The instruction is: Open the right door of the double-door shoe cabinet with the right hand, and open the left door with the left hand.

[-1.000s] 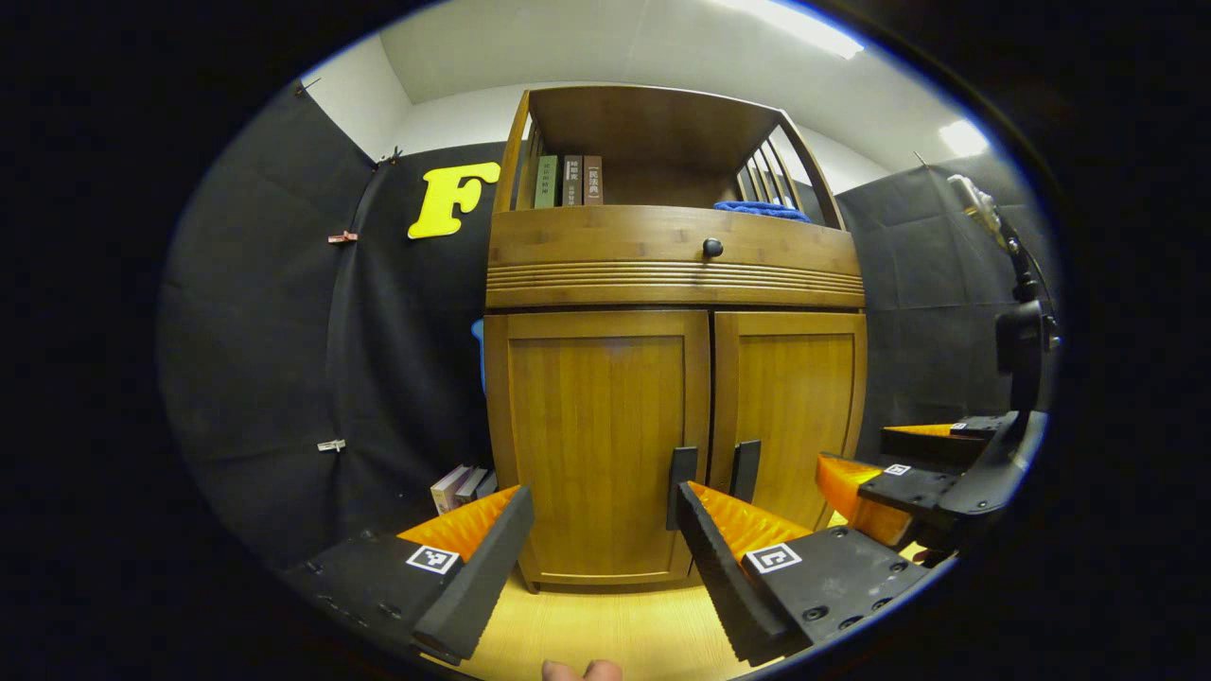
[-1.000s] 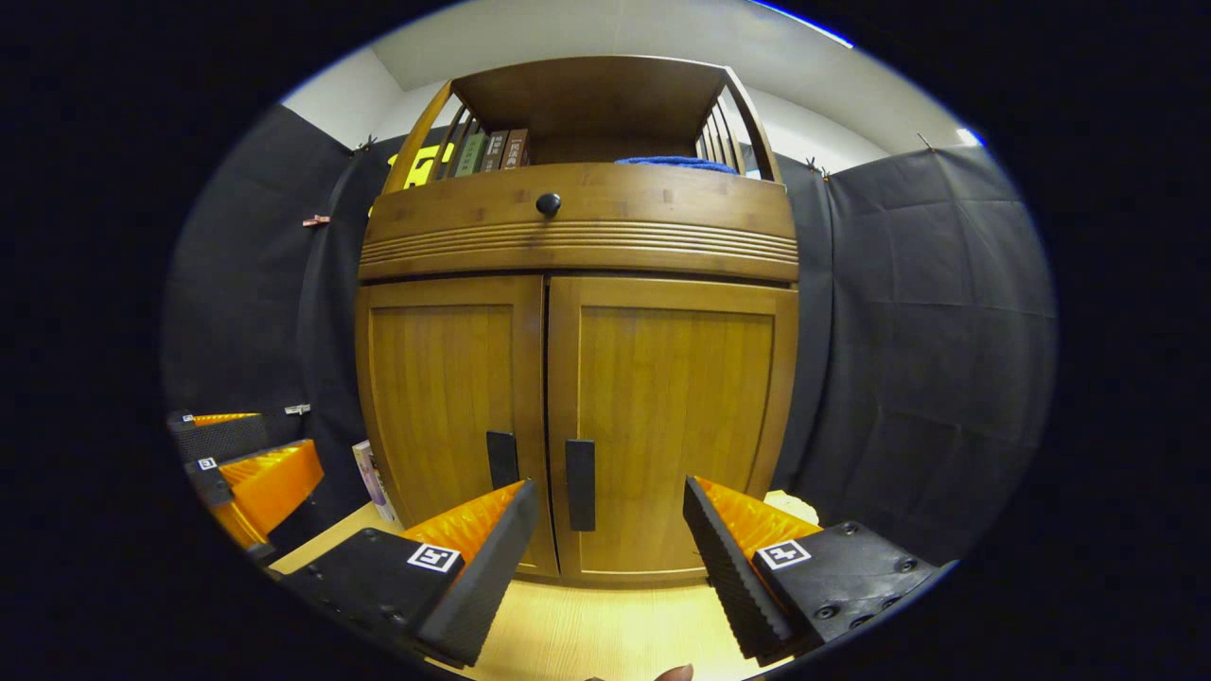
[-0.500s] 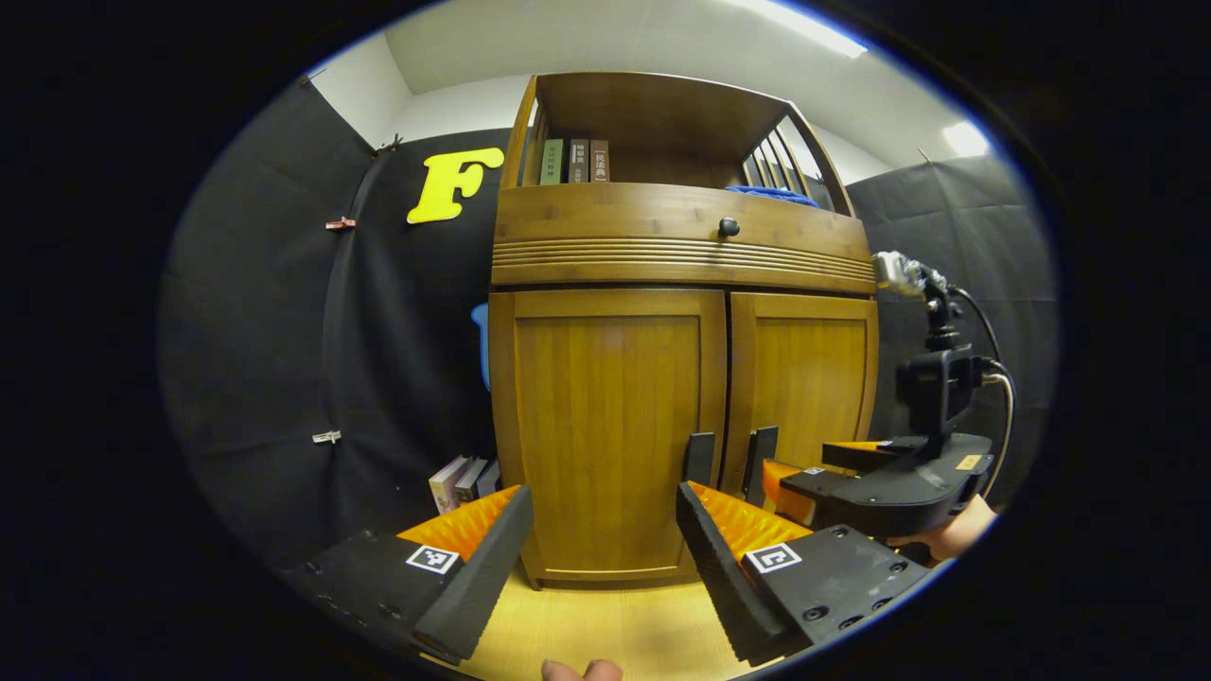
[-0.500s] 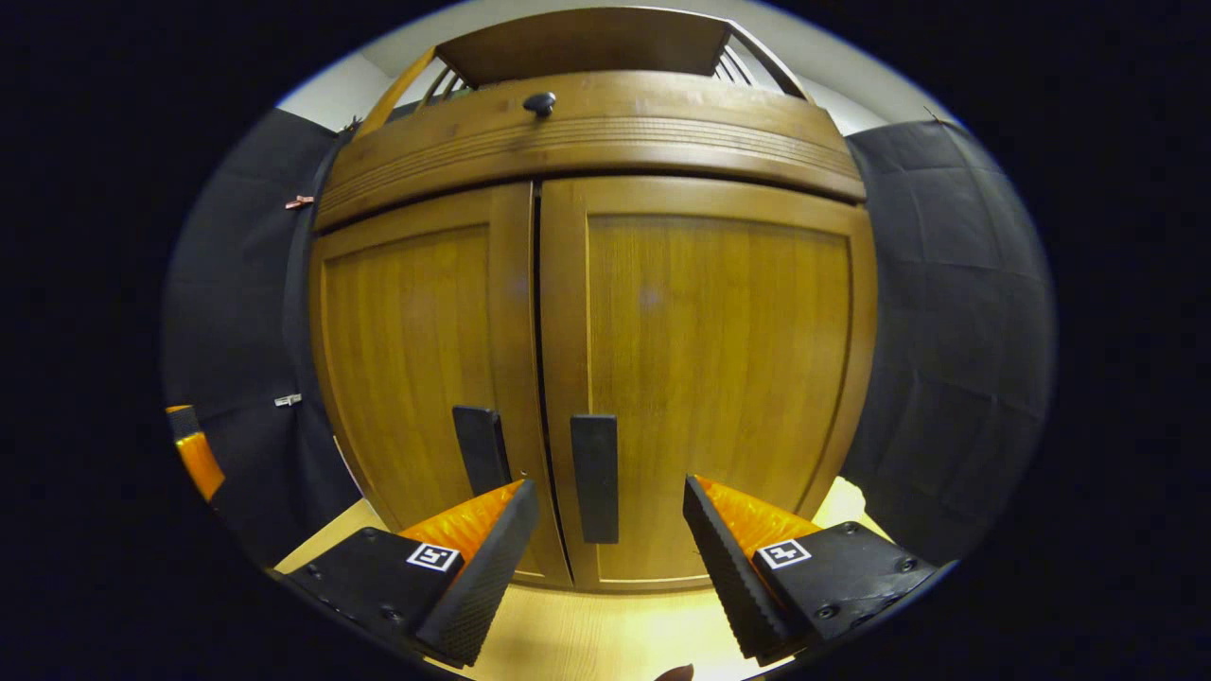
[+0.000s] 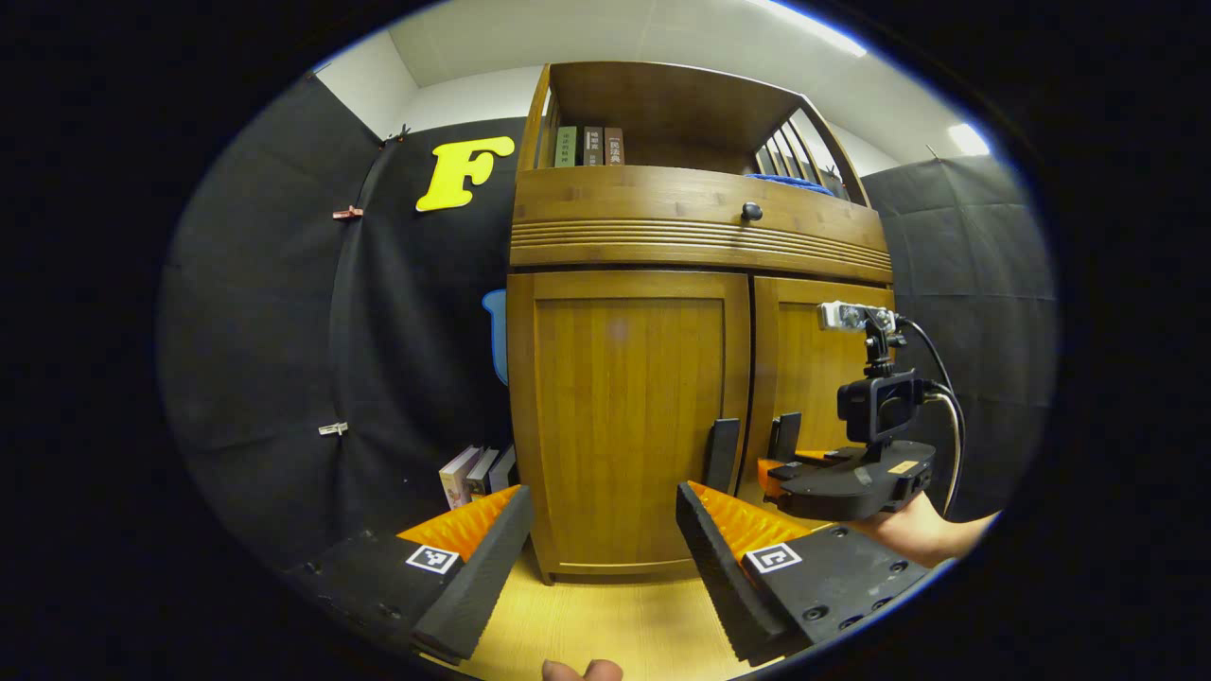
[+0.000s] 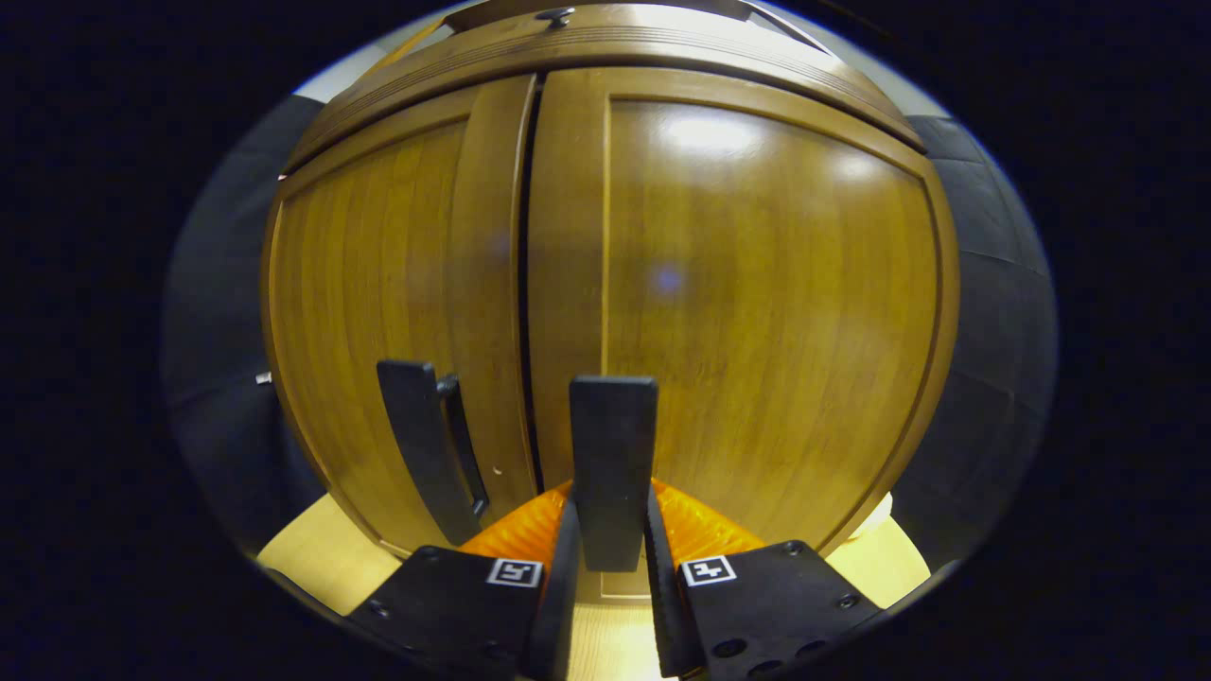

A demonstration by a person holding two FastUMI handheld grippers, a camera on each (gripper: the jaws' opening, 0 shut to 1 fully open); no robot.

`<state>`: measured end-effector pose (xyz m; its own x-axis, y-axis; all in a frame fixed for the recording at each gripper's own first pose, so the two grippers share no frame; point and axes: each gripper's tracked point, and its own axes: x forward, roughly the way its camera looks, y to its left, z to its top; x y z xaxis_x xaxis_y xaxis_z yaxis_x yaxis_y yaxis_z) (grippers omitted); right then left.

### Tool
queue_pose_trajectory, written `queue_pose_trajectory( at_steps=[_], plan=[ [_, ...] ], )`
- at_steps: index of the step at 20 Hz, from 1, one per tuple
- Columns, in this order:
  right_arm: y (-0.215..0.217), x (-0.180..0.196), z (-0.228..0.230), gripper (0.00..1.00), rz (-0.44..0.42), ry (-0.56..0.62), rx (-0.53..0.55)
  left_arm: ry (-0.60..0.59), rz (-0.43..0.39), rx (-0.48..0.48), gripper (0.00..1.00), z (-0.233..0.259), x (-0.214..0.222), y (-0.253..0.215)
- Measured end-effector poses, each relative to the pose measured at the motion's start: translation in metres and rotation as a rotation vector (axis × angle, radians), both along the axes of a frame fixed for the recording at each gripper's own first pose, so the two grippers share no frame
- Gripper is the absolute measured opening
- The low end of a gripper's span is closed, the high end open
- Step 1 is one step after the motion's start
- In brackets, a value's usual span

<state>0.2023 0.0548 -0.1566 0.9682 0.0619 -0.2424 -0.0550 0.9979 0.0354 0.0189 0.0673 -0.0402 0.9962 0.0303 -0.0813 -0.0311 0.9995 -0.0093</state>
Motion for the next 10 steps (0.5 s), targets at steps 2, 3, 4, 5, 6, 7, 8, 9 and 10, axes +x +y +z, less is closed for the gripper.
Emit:
queue_pose_trajectory(
  at_steps=[2, 3, 4, 5, 6, 7, 8, 9, 10],
  plan=[
    [0.001, 0.000, 0.002, 0.34, 0.000, -0.011, 0.018, 0.005, 0.007, -0.002, 0.94, -0.003, -0.002, 0.003],
    [0.000, 0.004, -0.002, 0.34, 0.004, -0.013, 0.011, 0.007, 0.010, -0.004, 0.94, -0.002, -0.003, 0.004],
    [-0.001, -0.002, 0.001, 0.26, 0.011, -0.005, 0.011, 0.008, 0.012, -0.006, 0.92, -0.003, -0.005, 0.004],
    [-0.001, -0.002, 0.001, 0.26, 0.015, -0.002, 0.015, 0.007, 0.012, -0.008, 0.94, -0.003, -0.007, 0.003],
    [-0.001, -0.005, 0.002, 0.26, 0.024, 0.002, 0.020, 0.006, 0.013, -0.008, 0.94, -0.002, -0.009, 0.002],
    [-0.001, -0.009, 0.003, 0.26, 0.032, 0.001, 0.030, 0.005, 0.014, -0.007, 0.94, 0.000, -0.011, 0.001],
    [-0.001, -0.017, 0.002, 0.26, 0.042, -0.002, 0.039, 0.004, 0.016, -0.004, 0.94, 0.003, -0.014, 0.000],
    [-0.003, -0.026, 0.003, 0.26, 0.053, -0.004, 0.047, 0.002, 0.020, -0.002, 0.94, 0.005, -0.017, -0.001],
    [-0.004, -0.032, 0.005, 0.26, 0.065, -0.006, 0.054, 0.002, 0.025, -0.001, 0.94, 0.005, -0.019, -0.002]
  ],
)
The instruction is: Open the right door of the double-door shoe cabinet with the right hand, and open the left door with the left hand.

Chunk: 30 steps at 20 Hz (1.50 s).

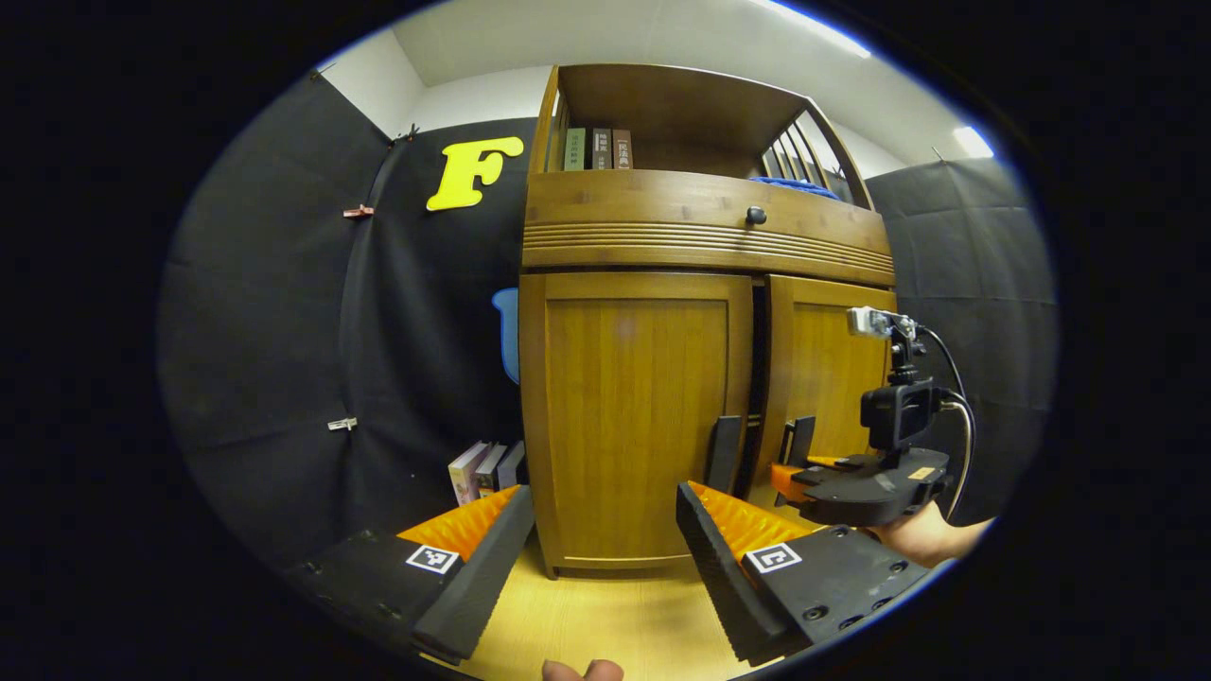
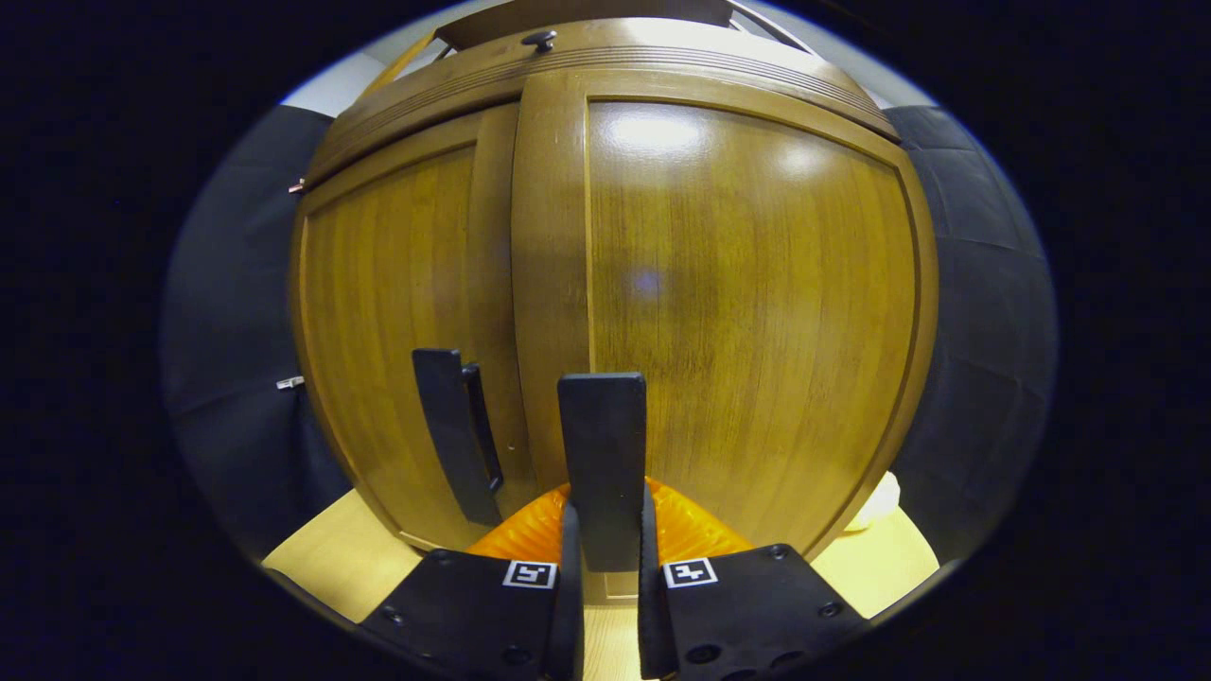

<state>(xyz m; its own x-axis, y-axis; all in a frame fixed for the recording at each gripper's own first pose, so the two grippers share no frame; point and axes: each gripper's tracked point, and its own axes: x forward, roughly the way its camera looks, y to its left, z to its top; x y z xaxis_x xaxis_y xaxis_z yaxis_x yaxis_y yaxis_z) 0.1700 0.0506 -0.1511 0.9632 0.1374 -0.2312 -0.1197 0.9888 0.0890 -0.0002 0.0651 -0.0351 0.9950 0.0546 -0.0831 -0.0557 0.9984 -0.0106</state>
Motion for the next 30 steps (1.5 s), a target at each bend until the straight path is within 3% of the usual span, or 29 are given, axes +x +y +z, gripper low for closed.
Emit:
queue_pose_trajectory(
  at_steps=[6, 15, 30],
  plan=[
    [-0.017, -0.044, 0.004, 0.26, 0.106, -0.027, 0.015, 0.020, 0.007, 0.005, 0.95, -0.008, -0.014, -0.011],
    [-0.065, -0.108, 0.006, 0.26, 0.150, -0.043, 0.032, 0.019, 0.000, 0.025, 0.94, -0.001, -0.020, -0.054],
    [-0.141, -0.154, 0.008, 0.25, 0.070, -0.035, -0.002, 0.018, -0.042, 0.028, 0.94, 0.005, -0.016, -0.147]
  ],
)
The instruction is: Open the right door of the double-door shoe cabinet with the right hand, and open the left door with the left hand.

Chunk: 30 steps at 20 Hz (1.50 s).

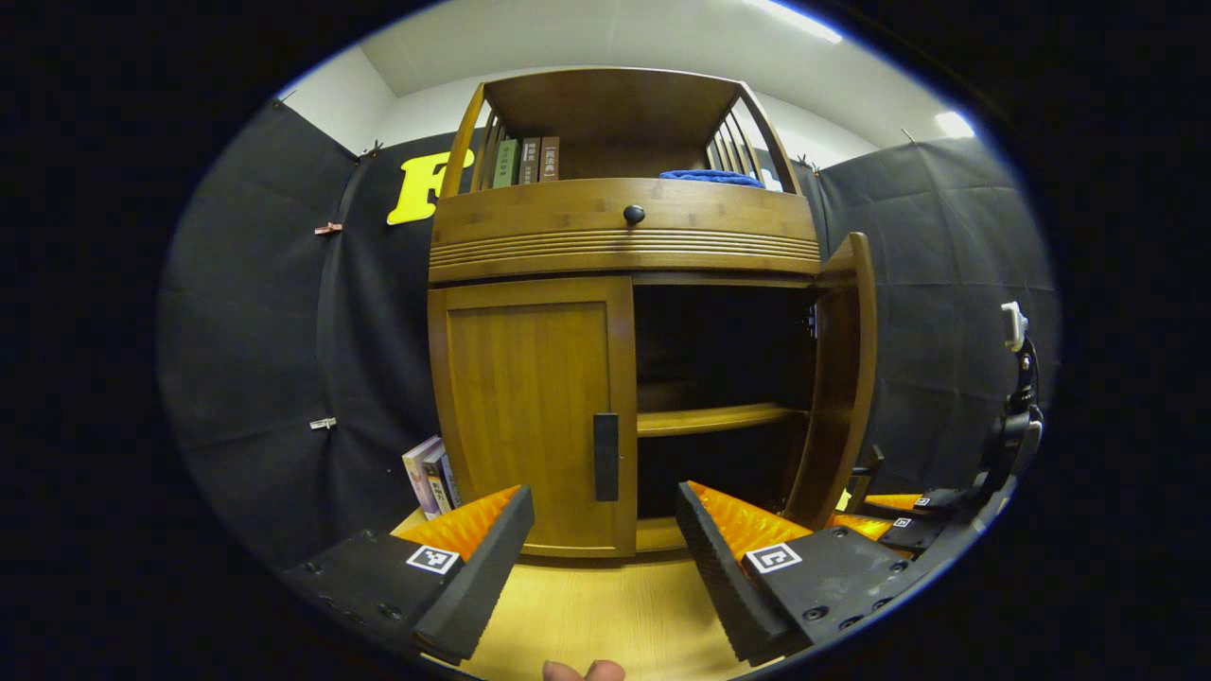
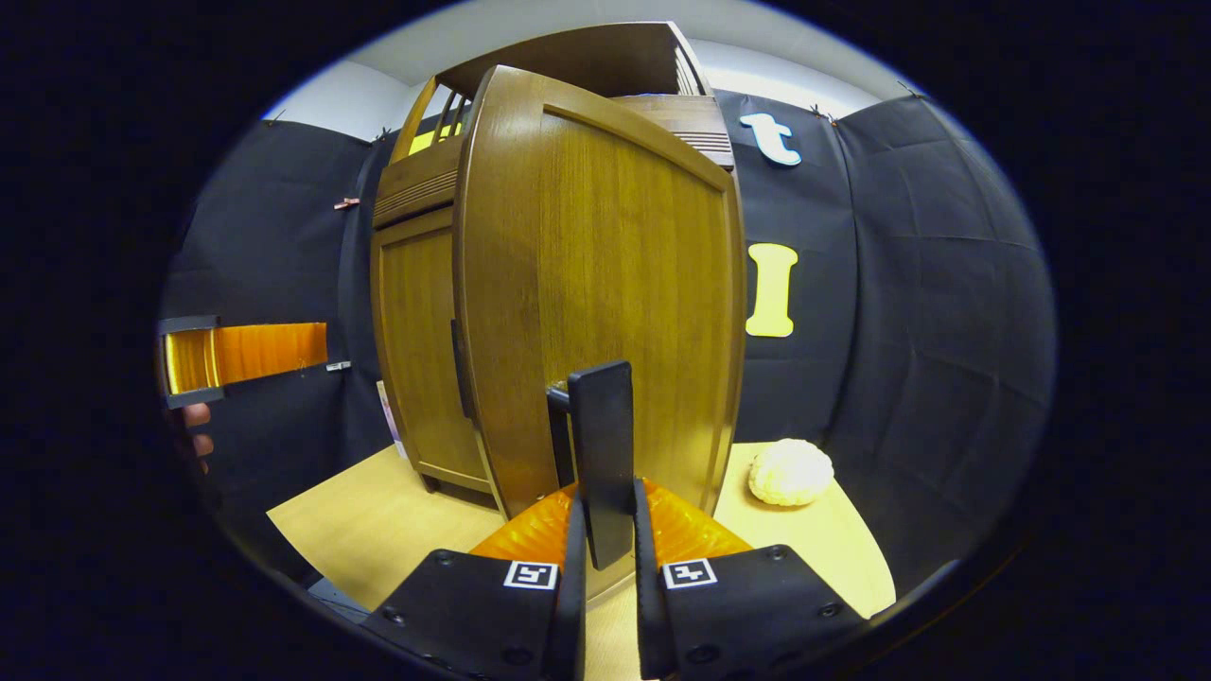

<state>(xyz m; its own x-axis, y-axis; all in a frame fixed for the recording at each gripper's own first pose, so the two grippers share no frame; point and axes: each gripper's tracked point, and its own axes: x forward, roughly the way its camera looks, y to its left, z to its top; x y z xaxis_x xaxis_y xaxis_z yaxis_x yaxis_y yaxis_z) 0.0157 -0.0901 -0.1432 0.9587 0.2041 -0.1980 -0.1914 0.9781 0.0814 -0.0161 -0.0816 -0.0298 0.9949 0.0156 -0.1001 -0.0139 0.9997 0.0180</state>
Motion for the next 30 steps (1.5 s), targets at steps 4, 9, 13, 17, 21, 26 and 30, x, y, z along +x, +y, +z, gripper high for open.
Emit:
queue_pose_trajectory(
  at_steps=[4, 9, 13, 17, 21, 26, 30],
  plan=[
    [-0.015, -0.005, 0.000, 0.25, 0.000, 0.003, -0.006, 0.000, -0.006, -0.001, 0.94, -0.001, 0.006, -0.014],
    [-0.035, -0.012, 0.004, 0.25, -0.009, 0.004, -0.011, -0.007, -0.020, 0.000, 0.92, 0.000, 0.017, -0.033],
    [-0.058, -0.015, 0.008, 0.25, -0.034, -0.001, -0.012, -0.006, -0.031, -0.004, 0.94, 0.000, 0.024, -0.048],
    [-0.089, -0.017, 0.012, 0.25, -0.078, -0.004, -0.005, -0.002, -0.045, 0.005, 0.92, -0.008, 0.034, -0.061],
    [-0.131, -0.021, 0.017, 0.19, -0.146, -0.015, -0.018, 0.016, -0.059, -0.001, 0.92, -0.016, 0.044, -0.074],
    [-0.173, -0.028, 0.027, 0.19, -0.235, -0.031, 0.001, 0.011, -0.056, 0.034, 0.94, -0.019, 0.063, -0.072],
    [-0.178, -0.034, 0.033, 0.31, -0.263, -0.043, -0.005, 0.021, -0.034, 0.020, 0.94, -0.026, 0.088, -0.055]
  ],
)
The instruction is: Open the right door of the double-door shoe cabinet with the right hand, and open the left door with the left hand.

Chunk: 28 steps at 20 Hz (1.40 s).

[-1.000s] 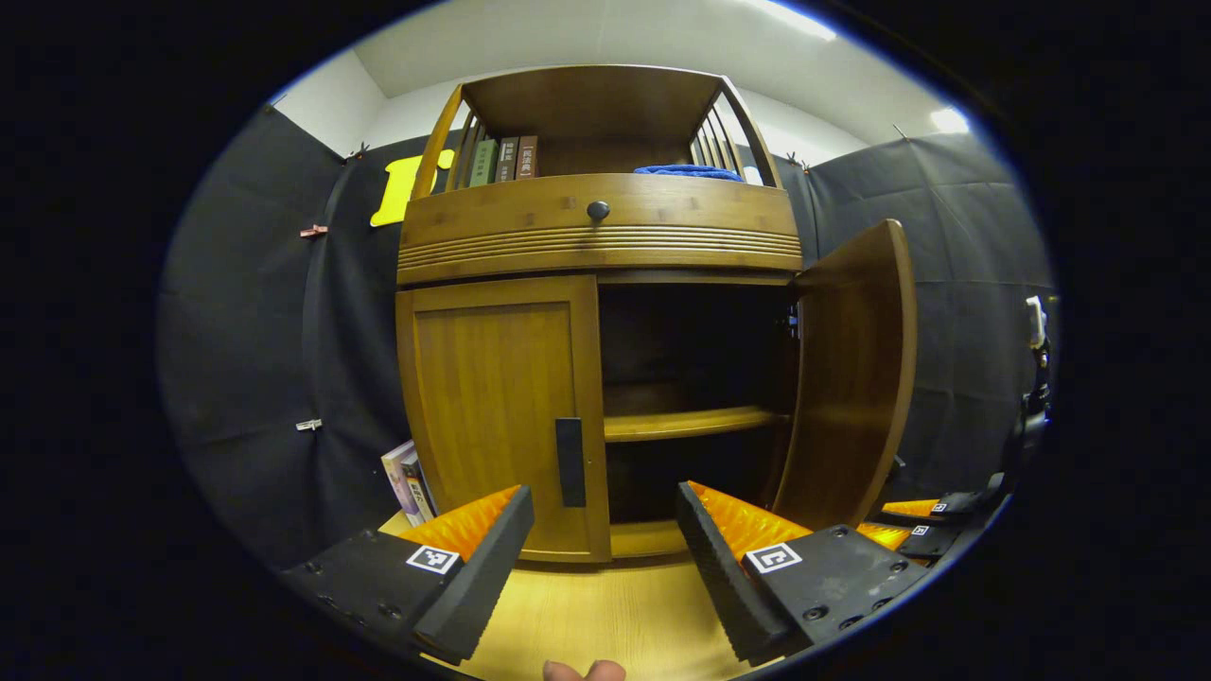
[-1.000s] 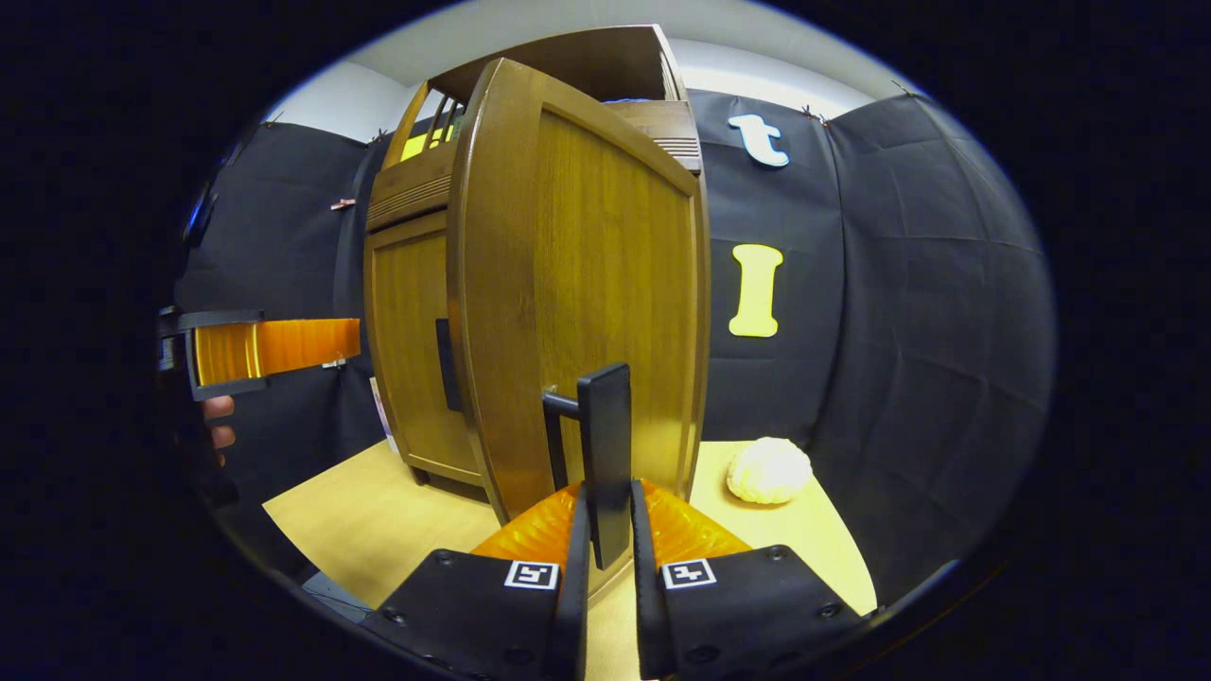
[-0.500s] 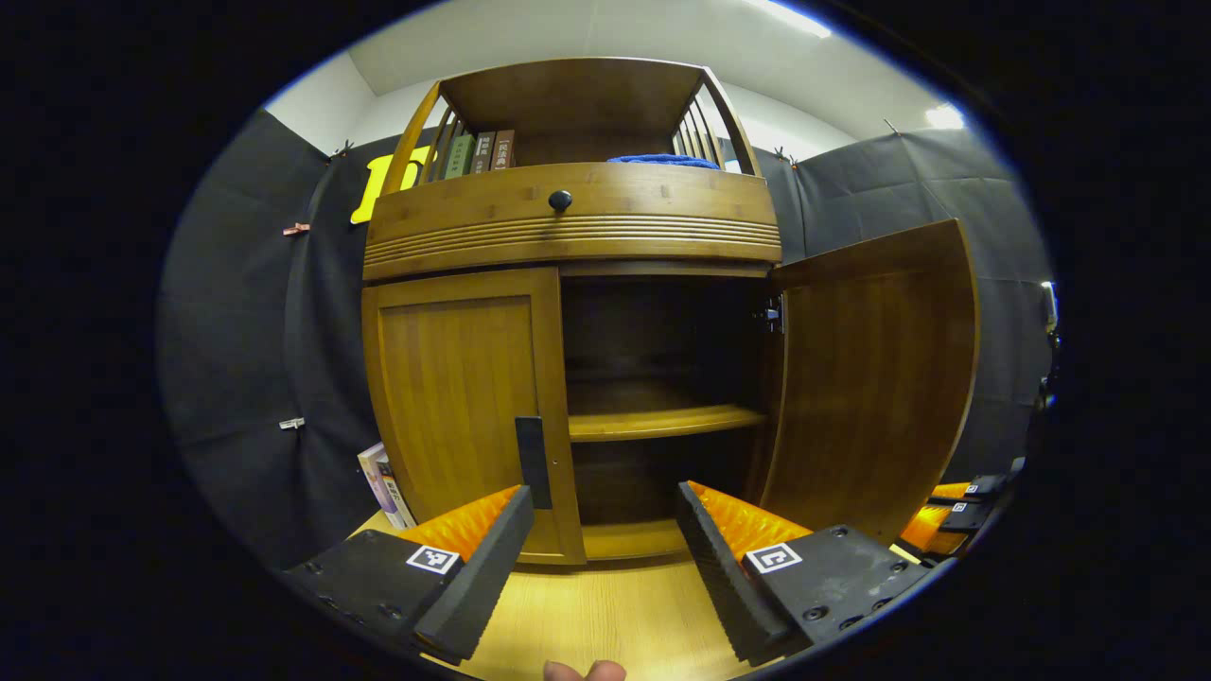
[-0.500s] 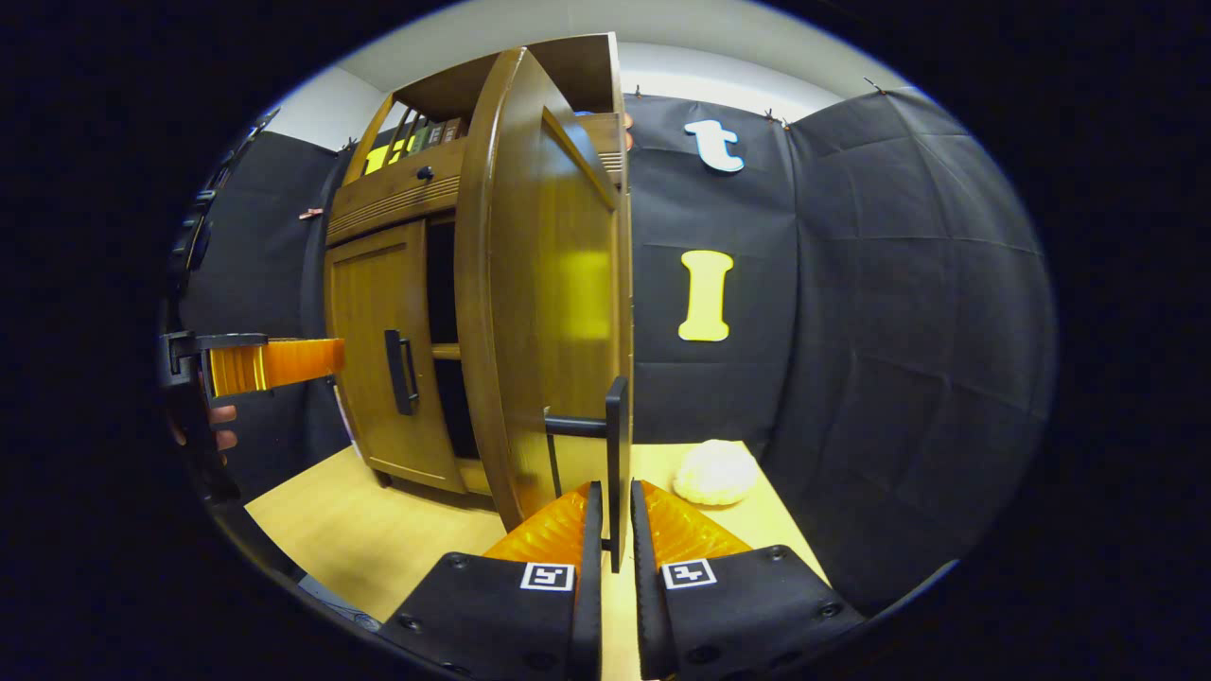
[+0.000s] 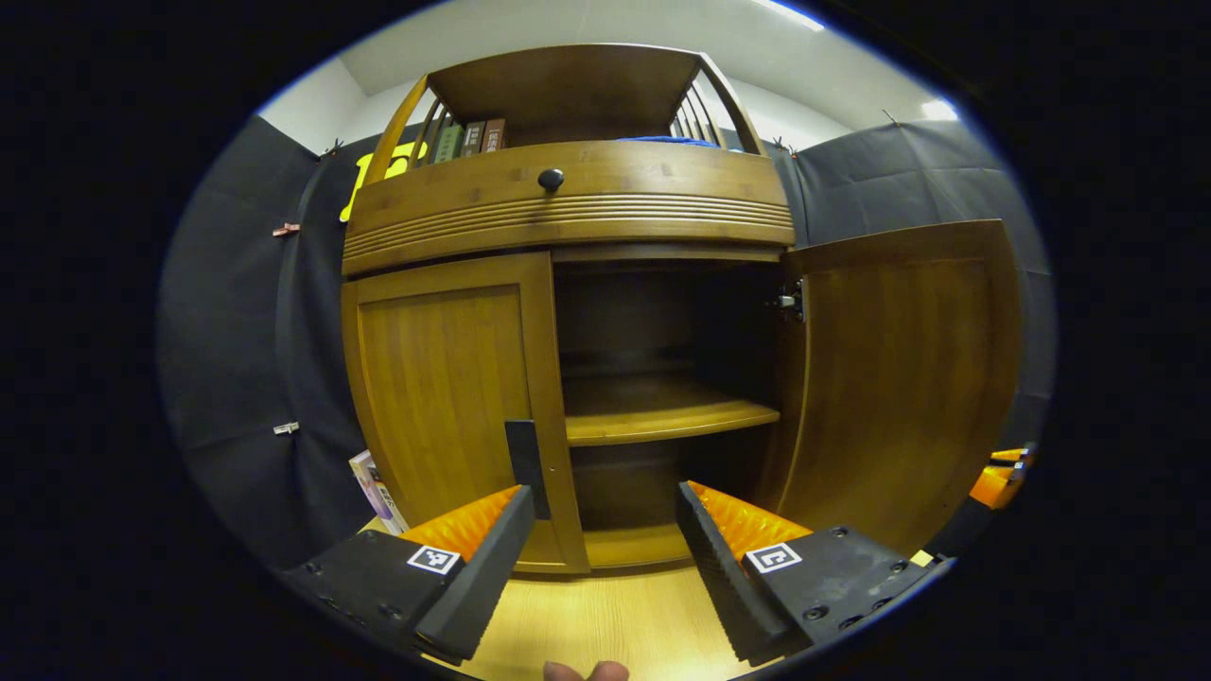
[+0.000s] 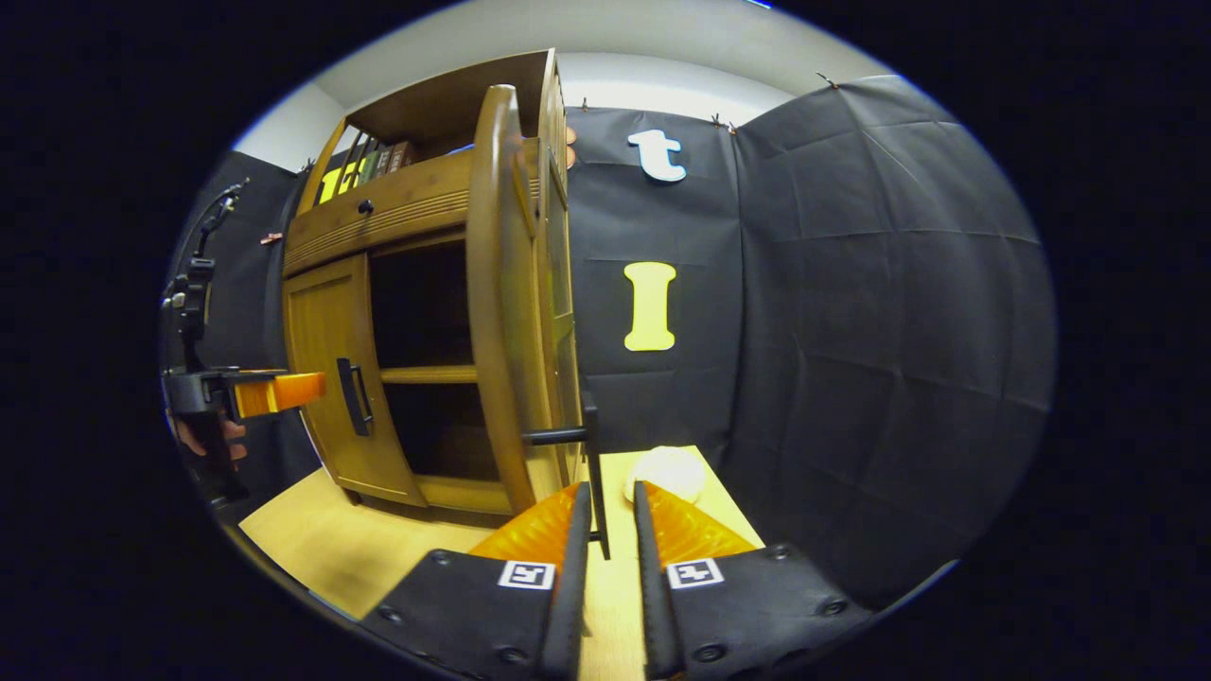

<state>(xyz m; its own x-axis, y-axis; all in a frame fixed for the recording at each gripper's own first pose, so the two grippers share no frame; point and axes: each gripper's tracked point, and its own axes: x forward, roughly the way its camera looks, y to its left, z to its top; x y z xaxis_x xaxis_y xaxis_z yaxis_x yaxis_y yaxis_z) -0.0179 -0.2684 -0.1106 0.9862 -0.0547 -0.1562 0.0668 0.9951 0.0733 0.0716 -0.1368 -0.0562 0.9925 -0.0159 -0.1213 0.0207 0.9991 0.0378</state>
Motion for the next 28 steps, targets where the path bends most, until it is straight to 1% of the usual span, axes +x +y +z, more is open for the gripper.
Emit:
queue_pose_trajectory(
  at_steps=[3, 6, 8, 9, 10, 11, 12, 13, 14, 15, 16, 17, 18, 19, 20, 21, 22, 23, 25, 28],
  plan=[
    [-0.015, -0.008, 0.010, 0.66, -0.054, -0.019, -0.064, -0.005, 0.028, -0.009, 0.94, -0.003, 0.020, 0.018],
    [-0.020, -0.018, 0.016, 1.00, -0.079, -0.021, -0.067, -0.007, 0.051, -0.021, 0.94, -0.010, 0.047, 0.034],
    [-0.028, -0.028, 0.019, 1.00, -0.107, -0.026, -0.065, 0.002, 0.067, -0.025, 0.94, -0.018, 0.064, 0.045],
    [-0.030, -0.033, 0.020, 0.96, -0.118, -0.026, -0.064, 0.003, 0.073, -0.028, 0.94, -0.021, 0.073, 0.050],
    [-0.031, -0.038, 0.020, 1.00, -0.126, -0.025, -0.062, 0.003, 0.075, -0.033, 0.94, -0.024, 0.081, 0.052],
    [-0.033, -0.042, 0.020, 0.95, -0.133, -0.023, -0.063, 0.004, 0.073, -0.034, 0.94, -0.026, 0.089, 0.055],
    [-0.034, -0.047, 0.020, 0.98, -0.143, -0.021, -0.066, 0.006, 0.077, -0.030, 0.94, -0.030, 0.096, 0.057],
    [-0.036, -0.050, 0.020, 0.96, -0.153, -0.021, -0.070, 0.011, 0.085, -0.022, 0.93, -0.032, 0.102, 0.061],
    [-0.037, -0.053, 0.021, 0.98, -0.162, -0.019, -0.072, 0.014, 0.096, -0.017, 0.91, -0.036, 0.110, 0.065],
    [-0.038, -0.055, 0.020, 0.98, -0.171, -0.017, -0.073, 0.019, 0.104, -0.014, 0.86, -0.040, 0.117, 0.068],
    [-0.039, -0.057, 0.021, 0.98, -0.180, -0.017, -0.078, 0.026, 0.109, -0.008, 0.85, -0.044, 0.123, 0.070],
    [-0.040, -0.059, 0.023, 0.96, -0.187, -0.018, -0.083, 0.032, 0.110, 0.002, 0.81, -0.045, 0.129, 0.071],
    [-0.040, -0.061, 0.025, 0.98, -0.193, -0.019, -0.087, 0.033, 0.109, 0.015, 0.79, -0.047, 0.133, 0.073],
    [-0.040, -0.063, 0.026, 0.98, -0.197, -0.021, -0.091, 0.032, 0.107, 0.024, 0.73, -0.049, 0.138, 0.074],
    [-0.040, -0.064, 0.027, 0.96, -0.202, -0.022, -0.095, 0.035, 0.108, 0.029, 0.68, -0.052, 0.142, 0.074],
    [-0.040, -0.066, 0.027, 0.96, -0.204, -0.022, -0.098, 0.036, 0.110, 0.029, 0.60, -0.053, 0.145, 0.075],
    [-0.038, -0.068, 0.027, 0.98, -0.205, -0.019, -0.100, 0.039, 0.103, 0.027, 0.55, -0.055, 0.147, 0.075],
    [-0.036, -0.070, 0.028, 0.98, -0.203, -0.017, -0.103, 0.033, 0.103, 0.024, 0.41, -0.057, 0.149, 0.075],
    [-0.031, -0.072, 0.029, 0.98, -0.196, -0.018, -0.106, 0.031, 0.084, 0.015, 0.35, -0.055, 0.146, 0.075],
    [-0.011, -0.078, 0.036, 0.98, -0.177, -0.026, -0.115, 0.043, 0.067, 0.017, 0.33, -0.057, 0.142, 0.076]
  ],
)
